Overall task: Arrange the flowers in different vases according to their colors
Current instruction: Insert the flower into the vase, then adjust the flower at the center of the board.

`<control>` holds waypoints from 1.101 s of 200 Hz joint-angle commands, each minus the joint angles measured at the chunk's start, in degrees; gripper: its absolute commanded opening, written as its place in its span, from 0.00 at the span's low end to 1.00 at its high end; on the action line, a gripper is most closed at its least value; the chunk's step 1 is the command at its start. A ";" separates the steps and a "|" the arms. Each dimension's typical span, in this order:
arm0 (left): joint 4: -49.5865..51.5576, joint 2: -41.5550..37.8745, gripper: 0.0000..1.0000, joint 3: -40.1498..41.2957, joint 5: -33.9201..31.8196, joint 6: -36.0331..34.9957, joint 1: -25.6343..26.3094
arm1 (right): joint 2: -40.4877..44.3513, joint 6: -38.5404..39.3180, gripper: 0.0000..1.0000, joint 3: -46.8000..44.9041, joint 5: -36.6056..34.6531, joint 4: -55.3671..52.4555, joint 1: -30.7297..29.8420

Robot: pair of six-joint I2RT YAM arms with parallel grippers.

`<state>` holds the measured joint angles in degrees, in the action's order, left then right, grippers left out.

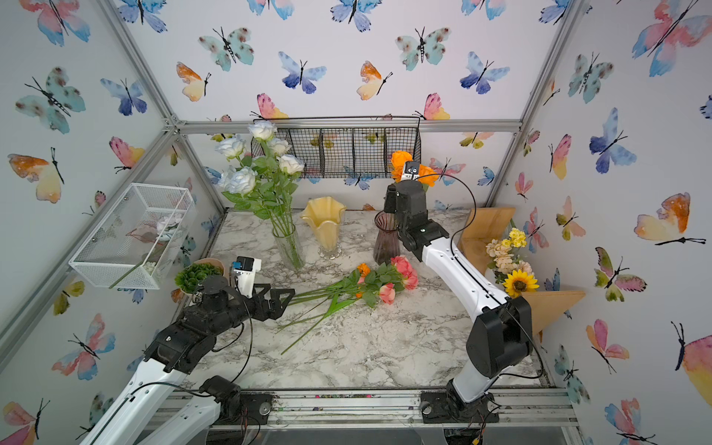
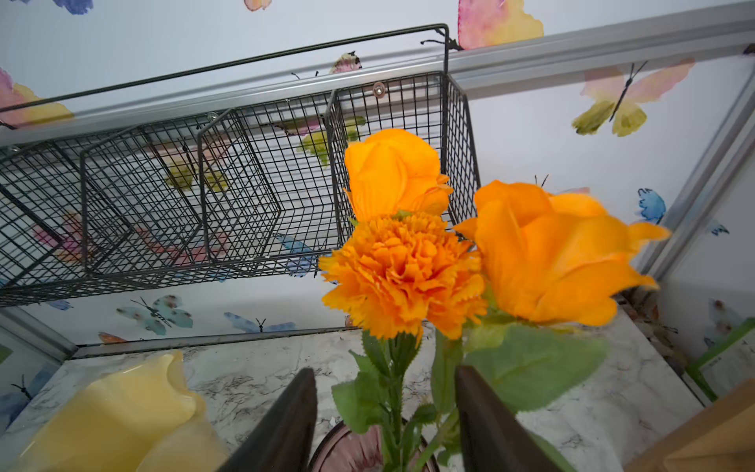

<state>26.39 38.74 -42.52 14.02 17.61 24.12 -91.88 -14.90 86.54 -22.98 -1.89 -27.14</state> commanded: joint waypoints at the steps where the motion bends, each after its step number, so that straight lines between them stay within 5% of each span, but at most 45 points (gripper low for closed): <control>1: -0.74 -0.16 0.99 0.51 1.90 -0.47 -0.20 | 5.04 -3.37 0.61 2.57 1.39 -5.46 -0.11; 19: -0.55 0.02 0.99 0.30 1.39 -0.46 -0.43 | 9.01 -6.73 0.71 2.43 1.53 -10.18 -0.11; 39: -0.55 0.65 0.99 0.42 1.36 -0.36 -0.64 | 14.92 -10.88 0.98 -0.61 2.84 -15.62 -0.11; 76: -0.38 1.95 0.99 0.39 0.91 -0.18 -0.66 | 24.80 -15.12 0.98 -11.60 15.38 -24.21 -0.11; 106: -0.16 3.24 0.99 0.41 -0.46 0.10 -0.56 | 30.35 -26.11 0.98 -26.42 25.96 -23.84 -1.60; 162: 0.67 6.22 0.99 0.25 -2.28 0.41 -0.37 | 33.78 -41.23 0.98 -43.97 7.80 -19.13 -27.44; 220: 2.69 10.95 0.95 -0.76 -8.14 1.85 8.17 | 37.92 -48.26 0.98 -56.20 -1.81 -9.37 -38.87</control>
<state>27.53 48.07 -42.52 10.76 18.44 28.18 -57.10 -58.87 34.59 -17.21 -16.47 -63.46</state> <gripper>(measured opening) 0.948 0.984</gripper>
